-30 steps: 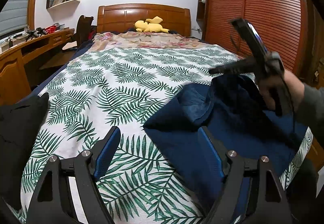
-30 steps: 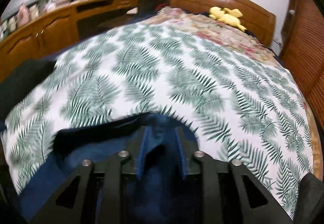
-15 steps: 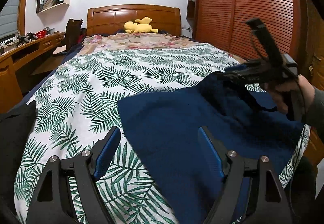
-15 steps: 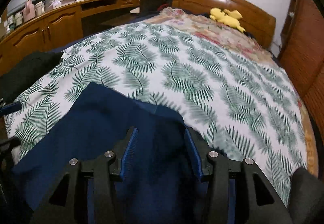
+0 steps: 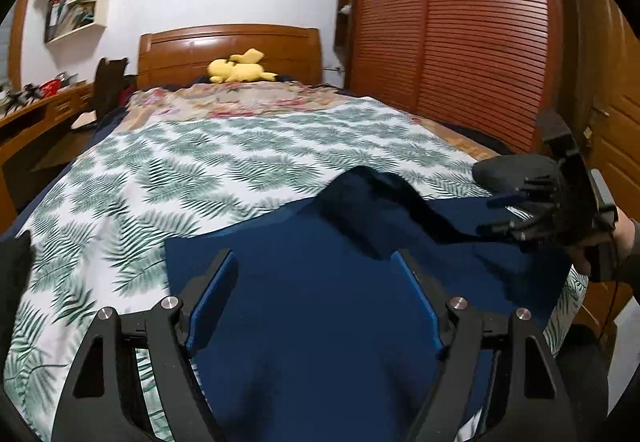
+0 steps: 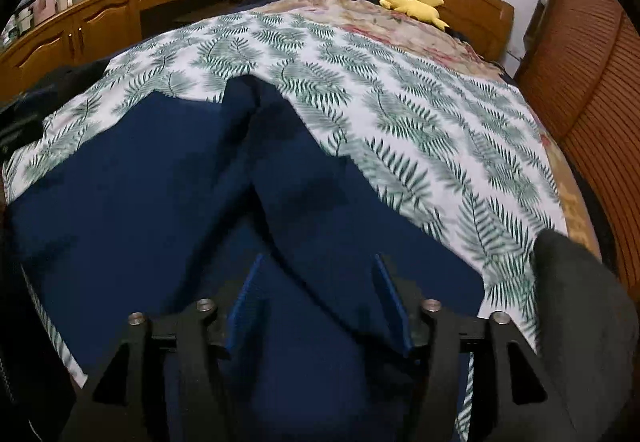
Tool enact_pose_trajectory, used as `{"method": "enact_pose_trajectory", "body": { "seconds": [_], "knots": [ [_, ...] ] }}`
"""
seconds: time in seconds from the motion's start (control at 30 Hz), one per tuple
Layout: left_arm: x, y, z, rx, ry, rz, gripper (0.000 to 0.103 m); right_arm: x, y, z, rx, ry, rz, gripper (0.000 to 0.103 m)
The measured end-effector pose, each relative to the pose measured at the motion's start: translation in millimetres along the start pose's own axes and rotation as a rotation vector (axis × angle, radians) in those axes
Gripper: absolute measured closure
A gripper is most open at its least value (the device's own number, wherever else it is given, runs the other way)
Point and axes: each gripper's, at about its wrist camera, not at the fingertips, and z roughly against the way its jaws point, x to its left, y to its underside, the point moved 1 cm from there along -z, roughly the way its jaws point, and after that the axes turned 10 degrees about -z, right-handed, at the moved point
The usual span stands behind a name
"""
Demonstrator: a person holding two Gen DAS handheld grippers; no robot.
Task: Fold large clothes
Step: 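Grasp the jacket edge again with the right gripper and tuck it over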
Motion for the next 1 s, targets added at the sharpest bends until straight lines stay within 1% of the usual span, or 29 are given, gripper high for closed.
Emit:
{"method": "enact_pose_trajectory", "body": {
  "seconds": [0.1, 0.2, 0.37, 0.4, 0.43, 0.47, 0.53, 0.6, 0.73, 0.9, 0.93, 0.97, 1.0],
  "knots": [
    [-12.4, 0.9, -14.3, 0.008, 0.016, -0.005, 0.024, -1.8, 9.3, -8.8, 0.038, 0.015, -0.002, 0.042],
    [-18.7, 4.7, -32.0, 0.043, 0.039, 0.021, 0.024, -1.5, 13.2, -26.7, 0.103, 0.066, 0.015, 0.042],
    [-25.7, 10.6, -48.8, 0.083, 0.036, 0.003, 0.024, 10.6, -4.3, -41.1, 0.129, 0.102, 0.056, 0.042],
    [-25.9, 11.3, -49.5, 0.086, 0.035, 0.001, 0.024, 9.8, -9.3, -42.9, 0.131, 0.116, 0.056, 0.06],
    [-26.1, 12.5, -48.9, 0.088, 0.035, 0.001, 0.024, 8.8, -13.3, -46.4, 0.132, 0.137, 0.063, 0.087],
    [-25.6, 13.0, -48.6, 0.089, 0.036, 0.002, 0.024, 6.8, -20.5, -49.4, 0.139, 0.161, 0.074, 0.095],
    [-24.8, 13.1, -48.9, 0.092, 0.038, 0.004, 0.024, 0.8, -35.9, -52.4, 0.118, 0.196, 0.092, 0.098],
    [-25.5, 14.4, -50.6, 0.098, 0.036, 0.002, 0.024, -7.5, -54.2, -55.7, 0.095, 0.249, 0.098, 0.098],
    [-29.0, 16.4, -53.4, 0.113, 0.026, -0.011, 0.024, -25.3, -90.1, -63.1, 0.04, 0.308, 0.078, 0.098],
    [-33.9, 16.3, -52.2, 0.111, 0.027, -0.038, 0.024, -38.0, -122.6, -79.0, 0.022, 0.347, 0.047, 0.097],
    [-34.5, 16.3, -52.0, 0.11, 0.029, -0.04, 0.024, -37.7, -127.8, -81.4, 0.019, 0.357, 0.033, 0.089],
    [-34.6, 16.4, -51.7, 0.11, 0.031, -0.04, 0.024, -38.4, -131.3, -82.6, 0.008, 0.379, 0.018, 0.084],
    [-34.2, 16.5, -51.4, 0.11, 0.033, -0.039, 0.024, -40.6, -135.3, -81.2, -0.016, 0.411, -0.006, 0.076]
  ]
}}
